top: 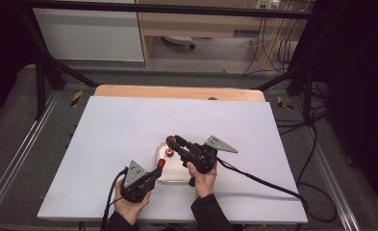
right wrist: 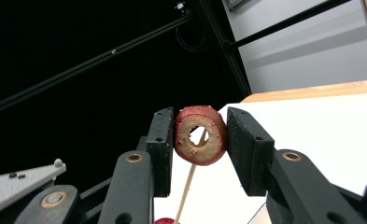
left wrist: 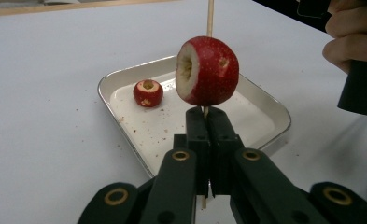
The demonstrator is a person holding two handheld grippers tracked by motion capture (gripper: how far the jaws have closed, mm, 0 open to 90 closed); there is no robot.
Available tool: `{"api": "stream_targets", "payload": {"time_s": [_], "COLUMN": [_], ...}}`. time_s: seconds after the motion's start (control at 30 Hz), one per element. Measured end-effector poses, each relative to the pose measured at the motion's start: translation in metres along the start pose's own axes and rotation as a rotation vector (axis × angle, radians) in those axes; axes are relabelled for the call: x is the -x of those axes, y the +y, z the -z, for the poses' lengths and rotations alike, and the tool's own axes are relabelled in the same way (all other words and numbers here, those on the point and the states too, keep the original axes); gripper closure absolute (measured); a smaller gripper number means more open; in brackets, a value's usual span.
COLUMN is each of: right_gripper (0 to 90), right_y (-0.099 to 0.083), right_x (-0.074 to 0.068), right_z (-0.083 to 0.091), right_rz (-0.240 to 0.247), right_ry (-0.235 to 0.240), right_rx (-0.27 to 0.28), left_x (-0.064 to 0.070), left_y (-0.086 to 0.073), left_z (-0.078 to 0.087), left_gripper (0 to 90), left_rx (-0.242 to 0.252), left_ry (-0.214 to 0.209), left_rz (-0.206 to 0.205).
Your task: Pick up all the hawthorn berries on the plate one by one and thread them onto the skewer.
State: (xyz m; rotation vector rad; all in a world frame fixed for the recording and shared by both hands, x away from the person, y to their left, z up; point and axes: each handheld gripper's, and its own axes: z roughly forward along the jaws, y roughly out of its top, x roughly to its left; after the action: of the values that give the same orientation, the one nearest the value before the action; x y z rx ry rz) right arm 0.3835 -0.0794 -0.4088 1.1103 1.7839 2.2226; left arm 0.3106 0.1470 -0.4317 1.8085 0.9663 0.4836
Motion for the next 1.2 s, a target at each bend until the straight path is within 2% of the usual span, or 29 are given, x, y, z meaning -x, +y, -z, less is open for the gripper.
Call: {"api": "stream_targets", "payload": {"time_s": [0.1,0.2,0.27,0.47,0.53,0.6,0.7,0.87,0.97,1.03,1.2], "right_gripper": [63.3,63.4,63.4,63.4,63.4,63.5,63.5,63.4,63.5,63.5,63.5], "right_y": [-0.002,-0.001,0.001,0.004,0.004,0.005,0.01,0.003,0.0,-0.001,-0.002], "right_x": [0.0,0.001,0.003,0.007,0.007,0.008,0.007,0.006,0.006,0.004,0.005], "right_z": [0.0,0.0,0.001,0.0,0.0,0.0,0.0,-0.001,-0.001,0.0,-0.001], "right_rz": [-0.027,-0.061,-0.108,-0.237,-0.284,-0.324,-0.307,-0.315,-0.307,-0.269,-0.19], "right_ry": [-0.001,-0.002,0.001,0.026,0.036,0.048,0.029,0.034,0.031,0.015,-0.024], "right_rx": [0.004,0.014,0.027,0.031,0.032,0.06,0.046,0.032,0.031,0.025,0.037], "left_x": [0.001,0.001,0.001,0.003,0.003,0.004,0.004,0.004,0.007,0.01,0.013], "left_y": [-0.002,-0.001,0.0,0.0,0.0,-0.003,-0.003,-0.001,-0.002,-0.001,0.006], "left_z": [-0.001,0.003,0.007,0.01,0.01,0.008,0.008,0.007,0.007,0.008,0.011], "left_gripper": [88.7,88.8,88.8,88.9,88.9,88.9,88.9,88.8,88.8,88.8,88.8], "left_rx": [0.006,0.043,0.07,0.101,0.095,0.087,0.099,0.086,0.068,0.06,0.036], "left_ry": [-0.004,0.003,0.006,0.023,0.026,0.02,0.021,0.022,0.011,0.016,0.033], "left_rz": [-0.004,-0.019,-0.029,-0.06,-0.058,-0.055,-0.052,-0.026,0.007,0.011,0.058]}}
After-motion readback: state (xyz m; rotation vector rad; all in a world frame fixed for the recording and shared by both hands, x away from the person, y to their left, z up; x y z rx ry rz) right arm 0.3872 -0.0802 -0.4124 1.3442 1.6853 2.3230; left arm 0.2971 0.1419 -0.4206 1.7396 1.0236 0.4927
